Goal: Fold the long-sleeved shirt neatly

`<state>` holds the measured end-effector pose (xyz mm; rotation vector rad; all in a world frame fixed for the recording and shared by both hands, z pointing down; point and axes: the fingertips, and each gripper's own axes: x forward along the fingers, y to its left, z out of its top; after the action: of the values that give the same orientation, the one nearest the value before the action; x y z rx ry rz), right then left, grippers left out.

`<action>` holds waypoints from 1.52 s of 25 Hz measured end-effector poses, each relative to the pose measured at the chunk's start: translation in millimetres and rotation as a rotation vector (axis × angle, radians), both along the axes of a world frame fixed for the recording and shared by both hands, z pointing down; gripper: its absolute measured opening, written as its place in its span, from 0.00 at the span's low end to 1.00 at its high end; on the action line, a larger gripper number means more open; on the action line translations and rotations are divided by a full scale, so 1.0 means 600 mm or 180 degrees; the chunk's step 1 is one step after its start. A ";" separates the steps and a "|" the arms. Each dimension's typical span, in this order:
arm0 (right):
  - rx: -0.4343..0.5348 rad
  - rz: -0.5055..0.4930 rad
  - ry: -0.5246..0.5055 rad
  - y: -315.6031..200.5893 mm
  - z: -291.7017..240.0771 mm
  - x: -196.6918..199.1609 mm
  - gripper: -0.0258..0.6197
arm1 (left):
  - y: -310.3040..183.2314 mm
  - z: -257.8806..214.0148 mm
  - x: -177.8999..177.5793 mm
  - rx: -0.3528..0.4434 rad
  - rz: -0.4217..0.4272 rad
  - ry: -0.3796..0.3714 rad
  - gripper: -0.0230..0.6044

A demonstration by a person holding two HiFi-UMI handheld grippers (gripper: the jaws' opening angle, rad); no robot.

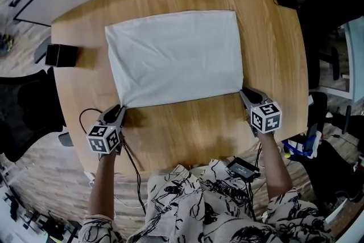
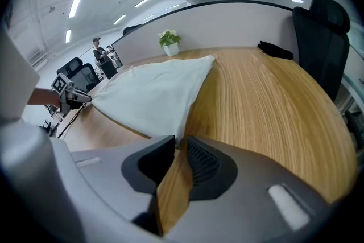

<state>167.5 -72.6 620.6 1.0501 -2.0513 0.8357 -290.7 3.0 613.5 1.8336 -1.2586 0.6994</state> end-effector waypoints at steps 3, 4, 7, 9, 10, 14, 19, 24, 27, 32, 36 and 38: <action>0.0183 0.0086 0.0003 -0.013 -0.036 0.014 0.19 | -0.002 -0.031 -0.040 0.0149 -0.0200 -0.0039 0.30; 0.0326 0.0087 0.0016 -0.023 -0.056 0.016 0.22 | -0.010 -0.049 -0.053 0.0267 -0.0276 -0.0088 0.30; 0.0779 -0.0271 0.0133 -0.056 -0.100 -0.019 0.25 | -0.060 -0.098 -0.045 0.0682 -0.0080 -0.0285 0.26; 0.0920 -0.0568 0.0140 -0.079 -0.103 -0.066 0.26 | -0.102 -0.105 -0.001 0.0830 0.0345 -0.0423 0.27; 0.0951 -0.0674 0.0112 -0.090 -0.101 -0.090 0.26 | -0.123 -0.103 0.024 0.0878 0.0546 -0.0500 0.27; 0.0854 -0.0859 0.0089 -0.116 -0.068 -0.138 0.22 | -0.162 -0.056 0.074 0.0755 0.0863 -0.0536 0.25; 0.0575 -0.0845 0.0113 -0.094 -0.018 -0.104 0.19 | -0.117 -0.004 0.023 0.0458 0.0650 -0.0309 0.21; 0.0589 -0.0580 -0.0083 -0.112 -0.050 -0.085 0.20 | -0.136 -0.045 -0.003 0.0556 0.0490 -0.0232 0.22; 0.0616 -0.0430 -0.0072 -0.134 -0.048 -0.085 0.17 | -0.178 -0.053 -0.007 0.0692 0.0394 -0.0340 0.10; 0.0540 -0.0195 -0.0105 -0.133 -0.020 -0.066 0.11 | -0.175 0.007 -0.029 0.0442 0.0345 -0.0505 0.04; 0.0670 -0.0117 -0.0098 -0.137 -0.051 -0.058 0.11 | -0.167 -0.022 -0.059 0.0614 0.0158 -0.0424 0.05; 0.0873 -0.0038 -0.0109 -0.141 -0.095 -0.045 0.10 | -0.164 -0.061 -0.069 0.0873 0.0079 -0.0318 0.05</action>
<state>140.8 -157.1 563.8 1.1744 -2.2439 0.5797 -332.1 -95.6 576.7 2.0591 -1.4583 0.6650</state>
